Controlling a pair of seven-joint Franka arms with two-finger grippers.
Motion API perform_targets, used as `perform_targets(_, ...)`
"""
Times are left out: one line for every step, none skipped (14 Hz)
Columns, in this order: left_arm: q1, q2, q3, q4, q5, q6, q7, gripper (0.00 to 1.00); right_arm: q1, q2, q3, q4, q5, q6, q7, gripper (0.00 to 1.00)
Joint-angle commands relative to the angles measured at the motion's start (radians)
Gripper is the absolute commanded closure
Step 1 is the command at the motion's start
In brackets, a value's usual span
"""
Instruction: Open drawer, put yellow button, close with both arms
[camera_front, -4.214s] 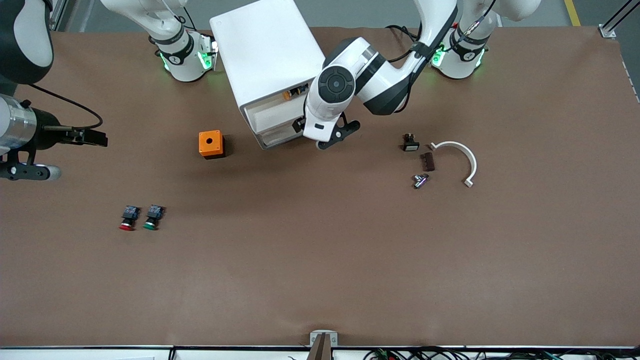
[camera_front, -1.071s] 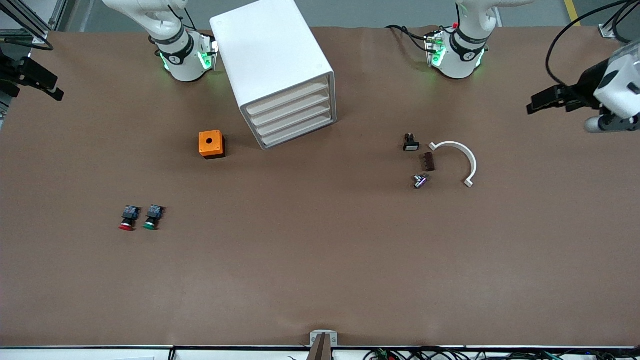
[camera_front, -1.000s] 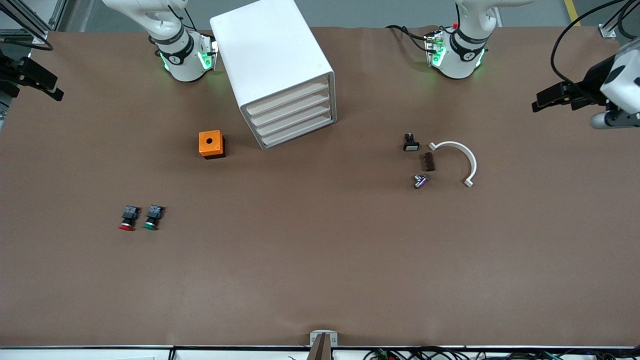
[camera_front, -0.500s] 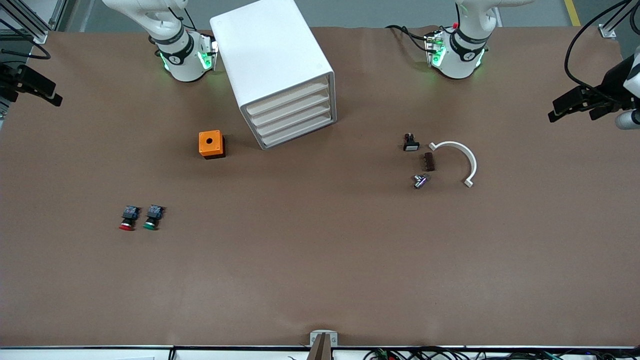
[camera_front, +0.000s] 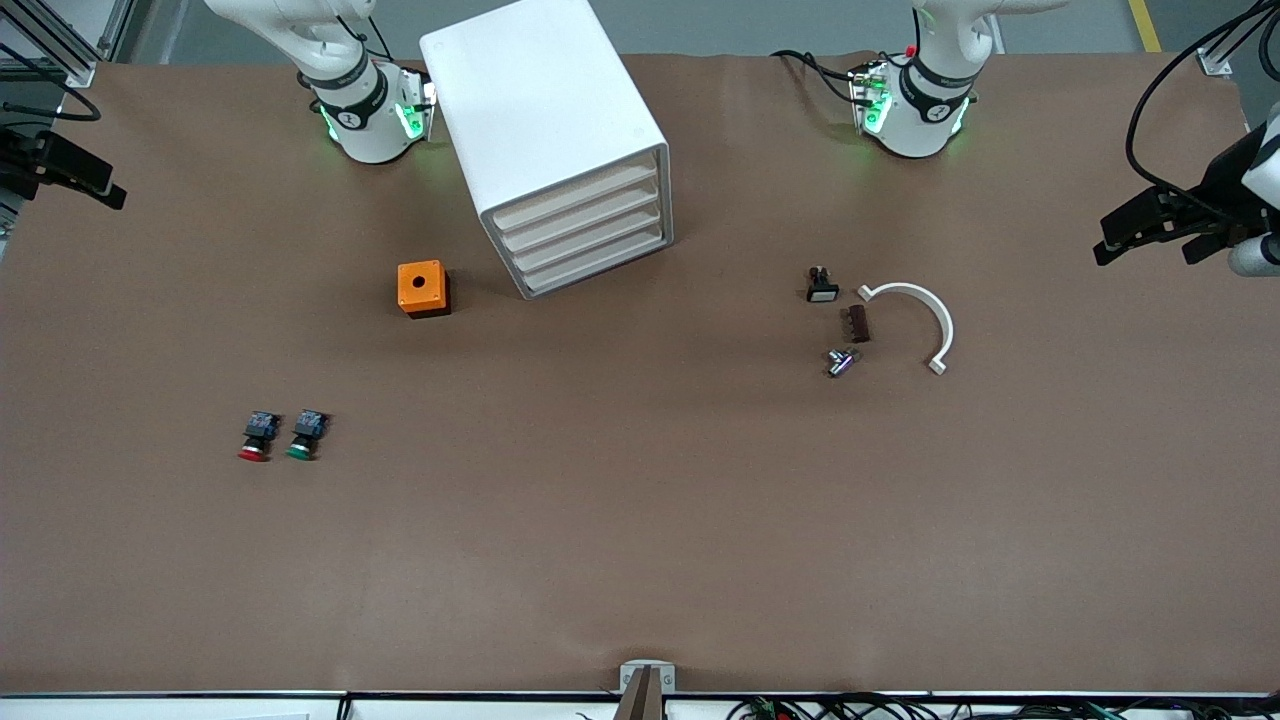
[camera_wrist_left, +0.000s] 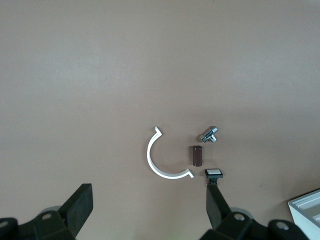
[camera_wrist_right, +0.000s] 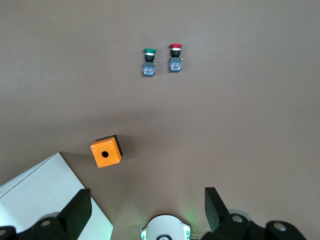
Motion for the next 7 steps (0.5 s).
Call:
perform_targets(0.006,0.009,-0.002,0.029,0.020,-0.018,0.000,0.00,-0.041,0.012,0.011,0.028,0.019,0.001,0.006,0.00)
perform_targets(0.009,0.009,-0.002,0.030,0.022,-0.018,0.000,0.00,-0.038,0.012,0.011,0.028,0.020,0.005,0.006,0.00)
perform_targets(0.009,0.009,-0.001,0.030,0.020,-0.018,0.003,0.00,-0.034,0.012,0.014,0.028,0.023,0.002,0.006,0.00)
perform_targets(0.009,0.010,-0.001,0.029,0.023,-0.018,0.003,0.00,-0.029,0.012,0.017,0.028,0.025,0.002,0.006,0.00)
perform_targets(0.008,0.009,-0.001,0.029,0.029,-0.018,0.000,0.00,-0.025,0.010,0.019,0.026,0.025,0.002,0.005,0.00)
perform_targets(0.006,0.009,-0.001,0.030,0.033,-0.018,0.002,0.00,-0.018,0.010,0.019,0.028,0.025,0.007,0.003,0.00)
perform_targets(0.006,0.009,-0.002,0.032,0.034,-0.018,0.003,0.00,-0.018,0.010,0.019,0.028,0.025,0.008,0.001,0.00)
